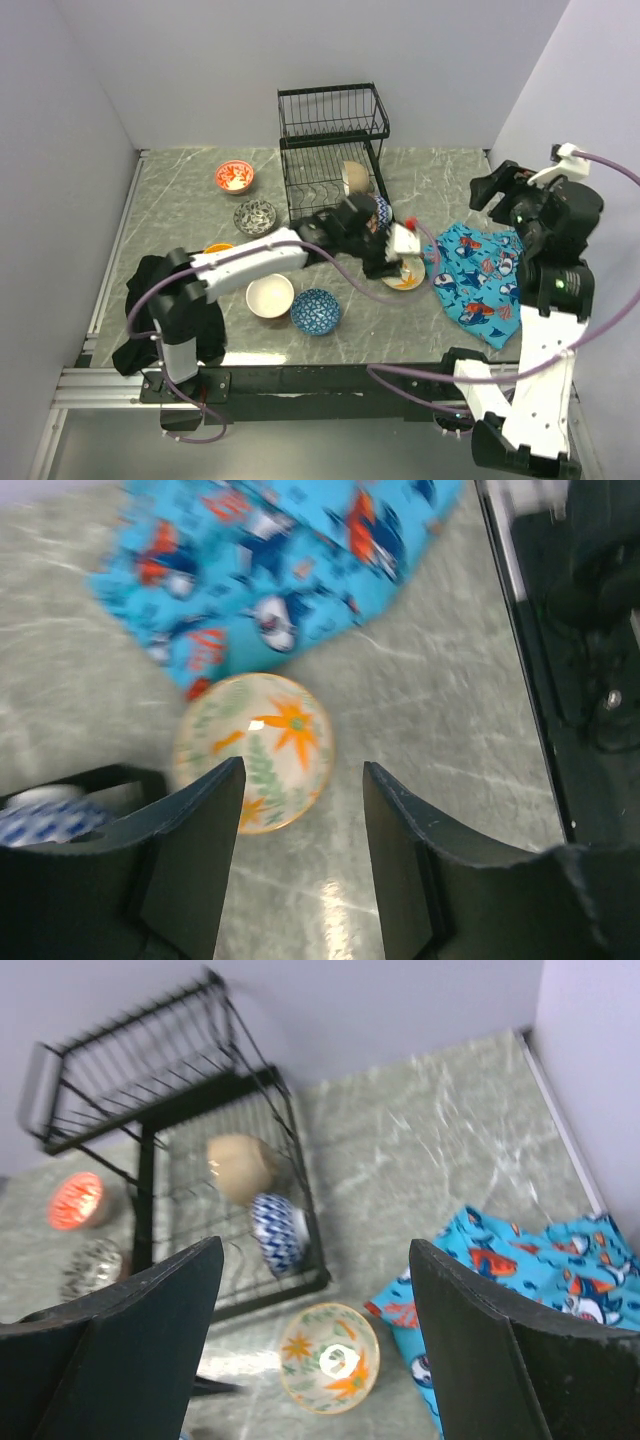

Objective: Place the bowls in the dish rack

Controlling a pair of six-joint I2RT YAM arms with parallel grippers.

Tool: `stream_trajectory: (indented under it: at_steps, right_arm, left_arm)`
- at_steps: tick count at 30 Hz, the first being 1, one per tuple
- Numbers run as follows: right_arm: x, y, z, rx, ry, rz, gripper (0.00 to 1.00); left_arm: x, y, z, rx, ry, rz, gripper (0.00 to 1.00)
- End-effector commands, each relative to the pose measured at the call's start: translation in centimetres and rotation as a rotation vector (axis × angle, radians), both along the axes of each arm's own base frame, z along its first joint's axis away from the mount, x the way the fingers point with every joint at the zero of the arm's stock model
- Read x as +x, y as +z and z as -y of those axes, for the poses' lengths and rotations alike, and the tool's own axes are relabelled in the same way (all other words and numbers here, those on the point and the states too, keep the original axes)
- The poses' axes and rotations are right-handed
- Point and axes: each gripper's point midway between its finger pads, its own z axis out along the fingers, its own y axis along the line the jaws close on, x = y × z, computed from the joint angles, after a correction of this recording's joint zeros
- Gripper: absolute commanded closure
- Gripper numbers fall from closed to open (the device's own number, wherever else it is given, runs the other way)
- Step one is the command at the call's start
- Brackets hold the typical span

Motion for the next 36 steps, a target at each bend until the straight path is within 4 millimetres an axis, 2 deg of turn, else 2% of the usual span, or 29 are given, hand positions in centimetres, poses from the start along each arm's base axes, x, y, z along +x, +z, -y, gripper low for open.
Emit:
stream_trajectory:
  at_steps: [1, 4, 6, 10, 16, 21, 29, 36]
  right_arm:
    - [-3.7, 4.3, -1.4, 0.015, 0.023, 0.113, 0.17]
    - [-5.3, 4.2, -1.3, -0.006, 0.004, 0.117, 0.18]
    - [-5.9, 3.8, -0.7, -0.018, -0.035, 0.092, 0.18]
    - [-6.7, 4.1, -0.8, -0.073, -0.020, 0.109, 0.18]
    - [-6.4, 3.8, -1.0, -0.045, -0.013, 0.114, 0.19]
    - [-6.2, 3.2, -0.9, -0.053, -0.014, 0.101, 0.19]
    - [-6.1, 3.7, -0.7, -0.065, -0.021, 0.117, 0.19]
    - [-6.4, 3.3, -0.6, -0.064, -0.030, 0.111, 0.19]
  left_arm:
    - [-1.1, -5.8, 1.7, 0.157, -0.052, 0.076, 0.44]
    - [-1.6, -7.9, 2.9, 0.193, -0.052, 0.095, 0.50]
    - [-2.0, -8.5, 3.8, 0.197, -0.049, 0.107, 0.52]
    - [-1.2, -9.8, 5.2, 0.208, -0.009, 0.136, 0.58]
    - [0.1, -10.5, 5.8, 0.220, 0.039, 0.162, 0.63]
    - [0.0, -11.5, 6.3, 0.227, 0.032, 0.147, 0.64]
    - [0.7, -12.5, 7.3, 0.228, 0.047, 0.135, 0.65]
    - [0.4, -13.7, 7.5, 0.235, 0.051, 0.095, 0.73]
